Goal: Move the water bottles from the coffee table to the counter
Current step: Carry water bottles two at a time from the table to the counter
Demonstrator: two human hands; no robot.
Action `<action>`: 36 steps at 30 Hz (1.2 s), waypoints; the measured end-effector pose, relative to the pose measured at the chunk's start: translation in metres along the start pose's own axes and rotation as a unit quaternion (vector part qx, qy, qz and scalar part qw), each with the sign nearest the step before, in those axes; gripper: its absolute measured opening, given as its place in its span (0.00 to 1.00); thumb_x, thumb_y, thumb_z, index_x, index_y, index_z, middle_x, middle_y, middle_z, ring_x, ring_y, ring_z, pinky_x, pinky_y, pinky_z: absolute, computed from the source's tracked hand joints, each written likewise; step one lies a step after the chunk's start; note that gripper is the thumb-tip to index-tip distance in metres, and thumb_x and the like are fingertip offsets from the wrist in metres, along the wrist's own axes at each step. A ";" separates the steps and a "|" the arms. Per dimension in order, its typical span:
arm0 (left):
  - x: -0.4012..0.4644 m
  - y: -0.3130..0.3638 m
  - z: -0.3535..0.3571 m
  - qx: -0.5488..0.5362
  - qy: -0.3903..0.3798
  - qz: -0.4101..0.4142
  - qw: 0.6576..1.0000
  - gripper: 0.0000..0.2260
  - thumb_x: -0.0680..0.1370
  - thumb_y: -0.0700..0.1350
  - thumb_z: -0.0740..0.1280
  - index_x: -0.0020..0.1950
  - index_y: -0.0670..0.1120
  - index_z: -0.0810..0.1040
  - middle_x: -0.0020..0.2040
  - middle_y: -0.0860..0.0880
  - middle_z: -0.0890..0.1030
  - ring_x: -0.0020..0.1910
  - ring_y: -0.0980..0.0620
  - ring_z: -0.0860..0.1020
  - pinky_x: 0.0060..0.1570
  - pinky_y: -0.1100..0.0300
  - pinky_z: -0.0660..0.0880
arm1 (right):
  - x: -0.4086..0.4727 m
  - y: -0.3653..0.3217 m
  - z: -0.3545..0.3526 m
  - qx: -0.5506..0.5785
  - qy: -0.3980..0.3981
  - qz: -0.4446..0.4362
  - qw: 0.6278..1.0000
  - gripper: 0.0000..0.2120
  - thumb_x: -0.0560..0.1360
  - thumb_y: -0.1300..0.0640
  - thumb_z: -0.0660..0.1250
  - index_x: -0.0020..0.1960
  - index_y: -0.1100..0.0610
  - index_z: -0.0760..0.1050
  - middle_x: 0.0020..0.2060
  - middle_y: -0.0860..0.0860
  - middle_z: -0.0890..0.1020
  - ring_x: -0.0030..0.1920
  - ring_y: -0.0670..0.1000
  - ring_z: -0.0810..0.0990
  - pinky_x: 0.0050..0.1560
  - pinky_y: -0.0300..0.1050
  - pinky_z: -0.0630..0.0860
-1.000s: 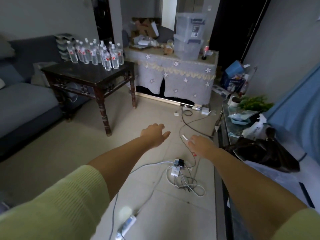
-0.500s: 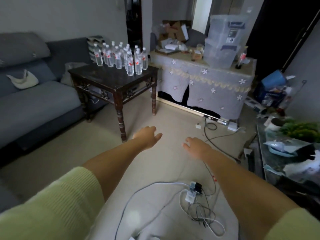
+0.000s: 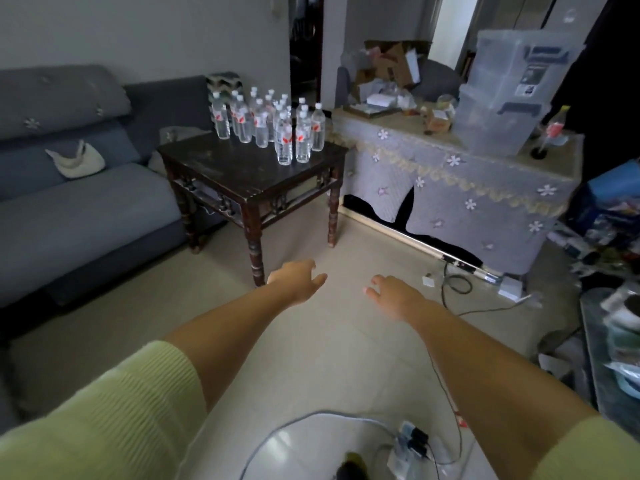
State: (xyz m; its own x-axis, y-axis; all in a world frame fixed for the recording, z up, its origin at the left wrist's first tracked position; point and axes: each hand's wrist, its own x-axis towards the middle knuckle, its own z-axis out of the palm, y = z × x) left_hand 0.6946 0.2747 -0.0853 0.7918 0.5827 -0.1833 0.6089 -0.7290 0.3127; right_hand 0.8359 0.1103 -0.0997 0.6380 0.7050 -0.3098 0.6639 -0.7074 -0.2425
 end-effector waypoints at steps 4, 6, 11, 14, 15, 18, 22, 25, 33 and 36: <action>0.059 -0.001 -0.007 0.004 -0.003 -0.036 0.999 0.23 0.80 0.59 0.56 0.69 0.46 0.70 0.65 0.44 0.75 0.64 0.43 0.74 0.62 0.45 0.73 | 0.069 0.004 -0.021 -0.013 -0.001 -0.037 0.999 0.23 0.82 0.45 0.51 0.71 0.58 0.64 0.66 0.60 0.72 0.66 0.59 0.72 0.66 0.53 0.69; 0.097 0.006 -0.012 -0.014 -0.002 -0.067 0.998 0.23 0.81 0.59 0.56 0.69 0.46 0.70 0.64 0.44 0.76 0.62 0.43 0.75 0.61 0.47 0.73 | 0.110 0.013 -0.038 -0.021 -0.001 -0.060 0.998 0.24 0.82 0.44 0.51 0.72 0.58 0.64 0.66 0.60 0.72 0.66 0.59 0.72 0.66 0.53 0.69; 0.186 0.045 -0.029 -0.029 0.010 -0.061 0.998 0.23 0.80 0.58 0.57 0.69 0.45 0.70 0.65 0.43 0.76 0.62 0.43 0.75 0.60 0.49 0.73 | 0.194 0.056 -0.084 -0.018 -0.008 -0.055 0.998 0.25 0.82 0.44 0.51 0.72 0.59 0.64 0.66 0.60 0.72 0.66 0.59 0.72 0.66 0.54 0.69; 0.226 0.067 -0.027 -0.043 0.004 -0.055 0.998 0.22 0.80 0.59 0.57 0.67 0.47 0.71 0.63 0.44 0.77 0.59 0.45 0.76 0.52 0.54 0.72 | 0.230 0.082 -0.100 -0.021 -0.015 -0.041 0.999 0.24 0.82 0.45 0.51 0.71 0.59 0.64 0.66 0.61 0.72 0.66 0.60 0.72 0.66 0.53 0.69; 0.236 0.070 -0.026 -0.042 0.002 -0.055 0.998 0.22 0.80 0.59 0.58 0.67 0.47 0.71 0.63 0.44 0.77 0.59 0.45 0.76 0.50 0.55 0.71 | 0.237 0.088 -0.102 -0.022 -0.016 -0.037 0.999 0.24 0.82 0.45 0.51 0.71 0.60 0.65 0.66 0.61 0.73 0.66 0.60 0.72 0.66 0.53 0.69; 0.265 0.078 -0.028 -0.032 0.002 -0.049 0.998 0.22 0.80 0.59 0.57 0.67 0.47 0.71 0.63 0.44 0.77 0.59 0.46 0.76 0.50 0.55 0.71 | 0.262 0.103 -0.109 -0.019 -0.014 -0.031 0.999 0.24 0.82 0.45 0.52 0.70 0.60 0.65 0.65 0.62 0.73 0.65 0.60 0.73 0.66 0.54 0.69; 0.295 0.079 -0.035 -0.025 0.011 -0.044 0.999 0.23 0.80 0.59 0.57 0.67 0.46 0.72 0.63 0.44 0.77 0.59 0.45 0.76 0.51 0.54 0.71 | 0.290 0.107 -0.120 -0.009 -0.018 -0.030 0.999 0.25 0.82 0.45 0.52 0.71 0.60 0.64 0.67 0.61 0.72 0.67 0.60 0.71 0.67 0.54 0.68; 0.314 0.074 -0.039 -0.019 0.012 -0.044 0.999 0.23 0.80 0.59 0.57 0.68 0.45 0.71 0.64 0.43 0.76 0.62 0.44 0.75 0.57 0.52 0.72 | 0.311 0.102 -0.122 -0.008 -0.017 -0.038 0.999 0.24 0.82 0.45 0.52 0.71 0.60 0.64 0.67 0.61 0.72 0.67 0.60 0.72 0.67 0.53 0.68; 0.385 0.043 -0.058 -0.001 0.022 -0.042 0.999 0.23 0.80 0.58 0.57 0.68 0.43 0.71 0.66 0.42 0.75 0.65 0.42 0.73 0.61 0.51 0.70 | 0.389 0.073 -0.134 -0.007 -0.013 -0.054 0.998 0.25 0.82 0.44 0.52 0.72 0.59 0.64 0.67 0.60 0.72 0.66 0.60 0.72 0.66 0.53 0.69; 0.422 0.024 -0.064 0.009 0.017 -0.035 0.999 0.23 0.81 0.57 0.57 0.69 0.43 0.71 0.67 0.41 0.75 0.65 0.42 0.73 0.61 0.51 0.70 | 0.431 0.062 -0.135 -0.009 -0.010 -0.051 0.999 0.24 0.82 0.44 0.52 0.69 0.60 0.67 0.64 0.61 0.74 0.64 0.60 0.74 0.64 0.52 0.70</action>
State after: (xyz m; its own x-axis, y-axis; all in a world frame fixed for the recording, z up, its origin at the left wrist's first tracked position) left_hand 1.0407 0.5262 -0.0950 0.7452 0.6444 -0.1713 0.6638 -0.6925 0.2826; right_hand 1.2050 0.3772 -0.1243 0.5589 0.7720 -0.3027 0.7320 -0.6308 -0.2573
